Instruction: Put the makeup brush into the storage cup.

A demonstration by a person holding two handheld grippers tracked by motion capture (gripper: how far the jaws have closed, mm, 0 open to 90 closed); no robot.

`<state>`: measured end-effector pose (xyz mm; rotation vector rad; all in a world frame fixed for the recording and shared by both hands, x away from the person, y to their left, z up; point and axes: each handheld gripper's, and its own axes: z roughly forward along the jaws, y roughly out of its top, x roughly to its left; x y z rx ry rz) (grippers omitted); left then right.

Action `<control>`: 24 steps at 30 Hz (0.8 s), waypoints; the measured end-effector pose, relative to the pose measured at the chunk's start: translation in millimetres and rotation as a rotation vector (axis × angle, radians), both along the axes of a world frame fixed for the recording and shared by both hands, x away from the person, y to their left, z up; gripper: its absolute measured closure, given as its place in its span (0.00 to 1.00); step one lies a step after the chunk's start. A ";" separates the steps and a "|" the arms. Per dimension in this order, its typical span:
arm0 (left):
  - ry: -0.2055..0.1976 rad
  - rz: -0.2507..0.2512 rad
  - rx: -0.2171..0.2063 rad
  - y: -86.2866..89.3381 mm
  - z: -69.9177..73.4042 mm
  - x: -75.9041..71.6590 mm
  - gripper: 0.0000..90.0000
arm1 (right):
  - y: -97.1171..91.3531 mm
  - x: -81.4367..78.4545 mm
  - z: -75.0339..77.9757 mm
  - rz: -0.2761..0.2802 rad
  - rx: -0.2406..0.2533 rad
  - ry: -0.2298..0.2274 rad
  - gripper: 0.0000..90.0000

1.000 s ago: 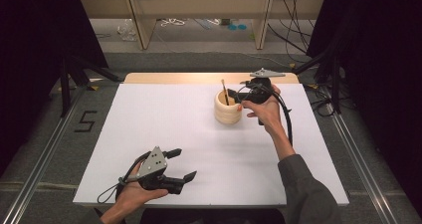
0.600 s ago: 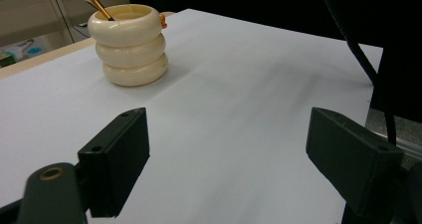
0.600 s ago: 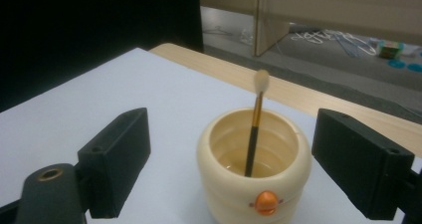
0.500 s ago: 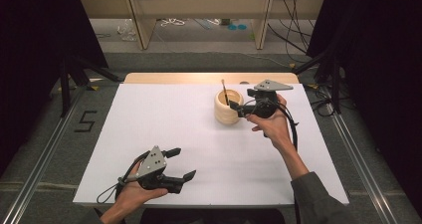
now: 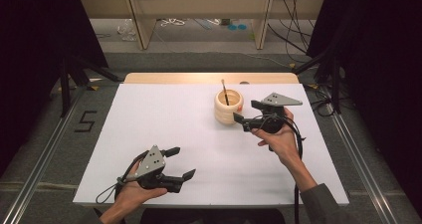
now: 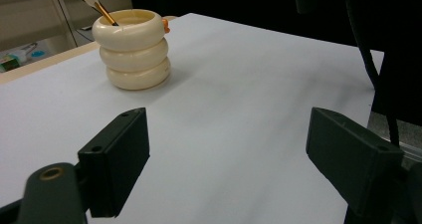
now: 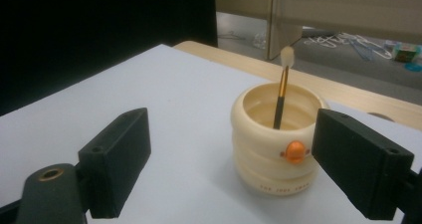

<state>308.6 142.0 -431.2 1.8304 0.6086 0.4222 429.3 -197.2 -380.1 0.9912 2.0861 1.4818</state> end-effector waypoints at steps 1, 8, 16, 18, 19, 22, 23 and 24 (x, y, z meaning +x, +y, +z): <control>0.000 -0.001 -0.004 -0.2 -0.1 0.0 0.19 | 0.0 -2.6 -1.4 0.009 0.005 0.009 0.18; -0.008 0.000 -0.008 0.6 0.3 0.2 0.19 | 1.7 -16.0 -5.1 0.030 0.018 0.022 0.18; -0.009 -0.007 -0.018 0.0 0.2 0.1 0.19 | 4.5 -29.1 -7.1 0.041 0.033 0.028 0.18; -0.010 -0.007 -0.018 0.2 0.2 0.3 0.19 | 4.7 -31.2 -8.7 0.039 0.021 0.022 0.18; -0.009 -0.006 -0.018 0.2 0.1 0.4 0.19 | 5.1 -32.4 -9.5 0.043 0.023 0.022 0.18; -0.003 0.001 -0.013 0.5 0.8 -0.3 0.19 | 6.2 -36.0 -11.0 0.046 0.024 0.031 0.18; -0.003 0.004 -0.014 0.5 0.8 -0.4 0.19 | 5.7 -37.1 -10.9 0.048 0.017 0.035 0.18; -0.010 -0.002 -0.009 0.9 1.1 0.0 0.19 | 5.4 -38.0 -11.4 0.049 0.021 0.030 0.18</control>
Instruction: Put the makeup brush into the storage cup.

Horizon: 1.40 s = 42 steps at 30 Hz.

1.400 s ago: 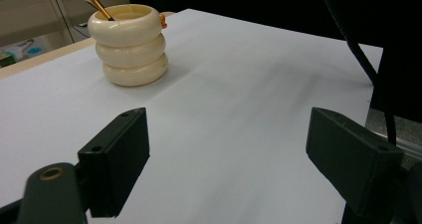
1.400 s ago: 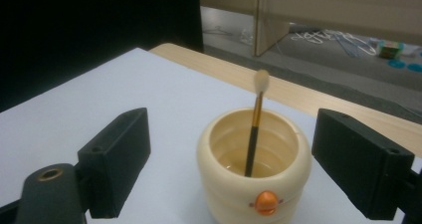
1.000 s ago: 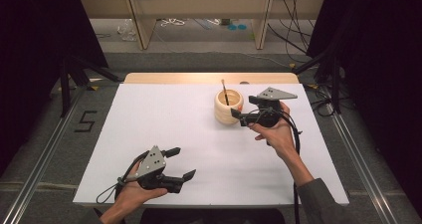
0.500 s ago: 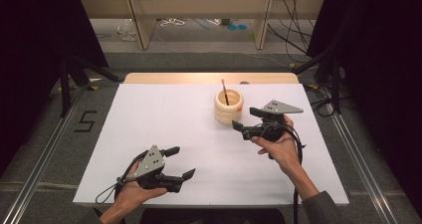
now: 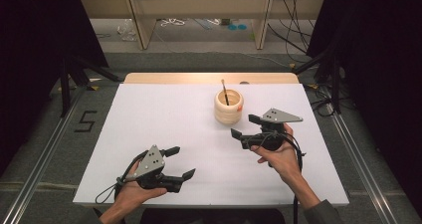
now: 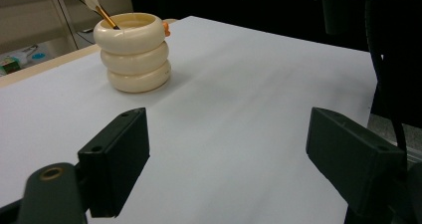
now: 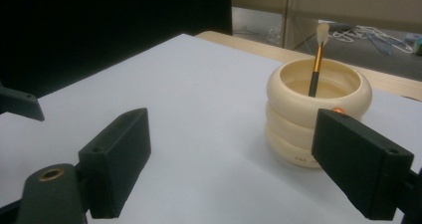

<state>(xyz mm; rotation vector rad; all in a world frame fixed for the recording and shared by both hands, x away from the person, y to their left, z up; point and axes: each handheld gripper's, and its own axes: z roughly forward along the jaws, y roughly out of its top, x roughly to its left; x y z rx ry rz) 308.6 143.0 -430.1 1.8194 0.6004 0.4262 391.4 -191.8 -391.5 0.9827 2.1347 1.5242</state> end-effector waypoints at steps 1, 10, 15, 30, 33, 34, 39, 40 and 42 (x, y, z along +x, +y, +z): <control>0.002 0.001 -0.001 0.0 0.0 -0.1 0.19 | -0.2 -0.9 -0.6 -0.004 0.001 0.001 0.18; 0.002 0.001 -0.005 -0.1 0.1 -0.2 0.19 | 1.3 -13.8 -4.9 0.014 -0.012 -0.007 0.18; 0.004 0.005 -0.009 0.7 0.6 0.1 0.19 | 3.3 -22.5 -8.9 0.030 -0.005 0.000 0.18; 0.004 0.003 -0.027 1.0 0.4 0.7 0.19 | 8.6 -49.2 -15.8 0.049 0.038 -0.038 0.18; 0.004 0.002 -0.027 1.0 0.5 0.8 0.19 | 7.4 -52.5 -16.2 0.050 0.042 -0.039 0.18; 0.004 0.002 -0.027 1.1 0.5 0.8 0.19 | 7.0 -53.6 -16.4 0.050 0.044 -0.039 0.18; 0.007 0.008 -0.019 1.5 1.1 0.3 0.19 | 5.4 -58.7 -18.5 0.048 0.053 -0.042 0.18; 0.007 0.008 -0.019 1.5 1.1 0.3 0.19 | 4.8 -60.1 -18.7 0.051 0.045 -0.038 0.18; 0.006 0.008 -0.018 1.5 1.1 0.3 0.19 | 4.7 -62.6 -19.5 0.053 0.046 -0.040 0.18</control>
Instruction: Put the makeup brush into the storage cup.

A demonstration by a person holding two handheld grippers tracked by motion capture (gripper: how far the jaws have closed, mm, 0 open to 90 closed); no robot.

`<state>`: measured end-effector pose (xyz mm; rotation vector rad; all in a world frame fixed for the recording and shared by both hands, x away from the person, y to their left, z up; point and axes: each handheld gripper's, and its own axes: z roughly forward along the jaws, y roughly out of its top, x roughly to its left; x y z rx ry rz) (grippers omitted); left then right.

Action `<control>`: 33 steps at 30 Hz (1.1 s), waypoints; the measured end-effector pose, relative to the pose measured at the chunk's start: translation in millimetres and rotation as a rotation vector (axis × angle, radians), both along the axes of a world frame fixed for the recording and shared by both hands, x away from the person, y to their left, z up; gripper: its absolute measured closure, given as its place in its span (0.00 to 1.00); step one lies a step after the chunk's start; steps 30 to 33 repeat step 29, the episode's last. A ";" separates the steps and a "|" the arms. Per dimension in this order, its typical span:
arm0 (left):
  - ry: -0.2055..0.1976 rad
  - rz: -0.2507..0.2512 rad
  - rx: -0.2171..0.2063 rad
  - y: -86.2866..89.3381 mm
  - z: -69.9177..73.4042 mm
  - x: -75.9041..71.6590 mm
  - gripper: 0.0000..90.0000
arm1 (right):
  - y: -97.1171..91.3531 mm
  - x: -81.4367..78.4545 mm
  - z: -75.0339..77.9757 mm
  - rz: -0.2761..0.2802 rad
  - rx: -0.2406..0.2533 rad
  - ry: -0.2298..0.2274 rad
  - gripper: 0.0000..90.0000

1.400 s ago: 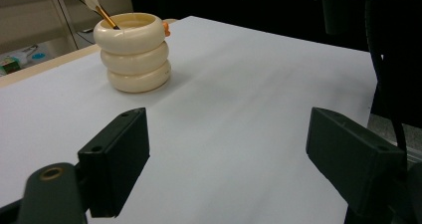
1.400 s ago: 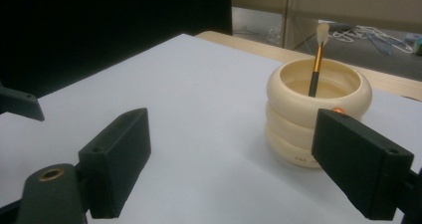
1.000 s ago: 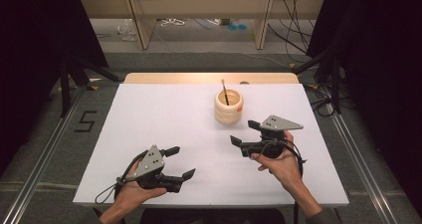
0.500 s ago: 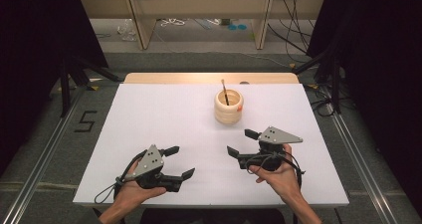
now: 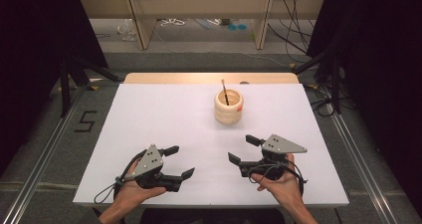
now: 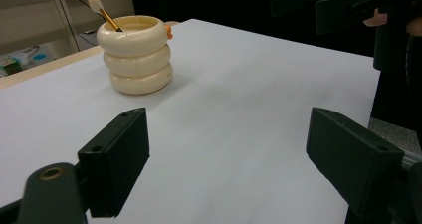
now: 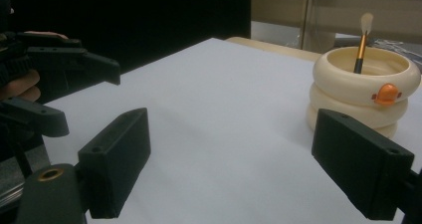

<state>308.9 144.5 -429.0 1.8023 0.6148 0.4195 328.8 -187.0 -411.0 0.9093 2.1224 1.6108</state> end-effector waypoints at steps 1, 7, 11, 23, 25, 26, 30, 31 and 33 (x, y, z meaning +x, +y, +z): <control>0.000 0.000 0.000 0.0 0.0 0.0 0.19 | 0.1 -0.7 -0.8 0.001 0.008 -0.006 0.18; -0.004 -0.007 -0.008 -0.6 -0.7 0.5 0.19 | -0.8 -6.4 -4.6 0.000 0.000 -0.001 0.18; -0.004 -0.008 -0.006 -0.8 -0.7 0.4 0.19 | -1.7 -9.1 -6.5 0.002 -0.003 0.000 0.18; 0.006 0.003 -0.001 -0.8 -0.7 -0.1 0.19 | -3.5 -10.8 -9.7 0.007 -0.006 0.011 0.18; -0.003 -0.003 0.003 -0.4 -0.4 0.3 0.19 | -3.2 -10.4 -10.1 0.012 -0.006 0.012 0.18; -0.002 -0.002 0.002 -0.5 -0.4 0.2 0.19 | -3.2 -10.6 -10.2 0.013 -0.005 0.013 0.18; -0.003 -0.002 0.003 -0.4 -0.4 0.3 0.19 | -2.8 -10.7 -10.3 0.012 0.004 0.009 0.18; -0.003 -0.002 0.003 -0.4 -0.4 0.3 0.19 | -2.8 -10.7 -10.3 0.012 0.004 0.009 0.18; -0.003 -0.002 0.003 -0.4 -0.4 0.3 0.19 | -2.8 -10.7 -10.3 0.012 0.004 0.009 0.18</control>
